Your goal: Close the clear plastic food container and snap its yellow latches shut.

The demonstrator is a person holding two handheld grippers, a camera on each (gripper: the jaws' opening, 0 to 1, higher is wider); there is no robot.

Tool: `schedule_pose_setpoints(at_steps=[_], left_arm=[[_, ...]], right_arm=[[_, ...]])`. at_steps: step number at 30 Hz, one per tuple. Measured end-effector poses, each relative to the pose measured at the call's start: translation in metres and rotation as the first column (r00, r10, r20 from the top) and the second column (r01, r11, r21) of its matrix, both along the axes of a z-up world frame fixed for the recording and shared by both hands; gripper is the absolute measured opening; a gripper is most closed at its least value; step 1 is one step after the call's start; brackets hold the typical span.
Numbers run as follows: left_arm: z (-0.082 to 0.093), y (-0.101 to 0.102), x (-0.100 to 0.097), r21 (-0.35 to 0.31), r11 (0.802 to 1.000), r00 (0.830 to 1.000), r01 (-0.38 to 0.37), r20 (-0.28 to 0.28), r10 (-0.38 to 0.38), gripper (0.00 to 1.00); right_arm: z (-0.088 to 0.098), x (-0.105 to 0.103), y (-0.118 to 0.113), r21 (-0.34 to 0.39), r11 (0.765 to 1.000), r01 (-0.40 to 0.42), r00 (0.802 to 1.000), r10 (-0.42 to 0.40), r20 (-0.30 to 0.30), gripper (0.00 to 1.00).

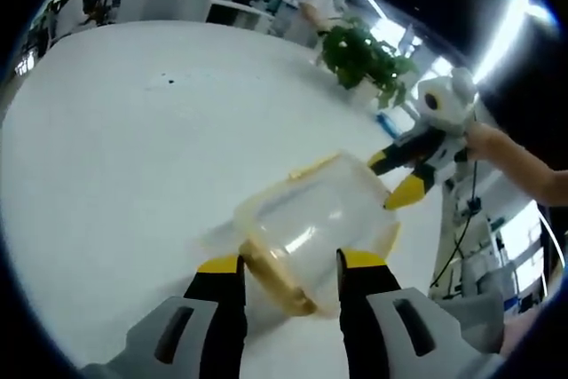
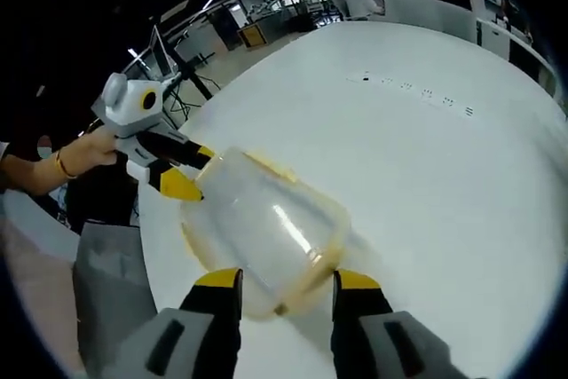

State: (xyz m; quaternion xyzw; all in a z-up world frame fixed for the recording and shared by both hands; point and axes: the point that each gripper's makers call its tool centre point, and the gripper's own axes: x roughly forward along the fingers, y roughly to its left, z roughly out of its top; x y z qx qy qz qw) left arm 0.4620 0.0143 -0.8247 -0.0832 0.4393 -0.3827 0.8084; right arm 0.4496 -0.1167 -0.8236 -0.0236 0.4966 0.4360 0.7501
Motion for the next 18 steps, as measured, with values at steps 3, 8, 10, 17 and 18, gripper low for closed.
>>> schedule_pose_setpoints(at_steps=[3,8,10,17,18], left_arm=[[-0.0002,0.0,0.0005,-0.004,1.0,1.0,-0.001,0.0,0.001,0.37],[-0.0009,-0.0008,0.0011,-0.017,1.0,1.0,-0.005,-0.006,0.005,0.37],[-0.0012,-0.0012,0.0015,-0.023,1.0,1.0,-0.013,-0.018,0.012,0.37],[-0.0023,-0.0015,0.0016,-0.064,0.998,0.999,-0.015,-0.037,0.013,0.36],[-0.0025,-0.0015,0.0017,-0.068,0.998,0.999,-0.017,-0.041,0.015,0.36]], right_arm=[[-0.0006,0.001,0.0001,-0.003,1.0,-0.005,1.0,0.005,-0.009,0.37],[-0.0001,0.0,0.0009,-0.011,1.0,-0.012,1.0,0.011,-0.021,0.37],[-0.0007,0.0006,0.0006,-0.009,1.0,-0.014,1.0,0.013,-0.026,0.37],[-0.0009,0.0005,0.0017,-0.004,1.0,-0.015,0.999,0.015,-0.031,0.36],[-0.0009,0.0004,0.0018,-0.005,1.0,-0.014,0.999,0.014,-0.032,0.36]])
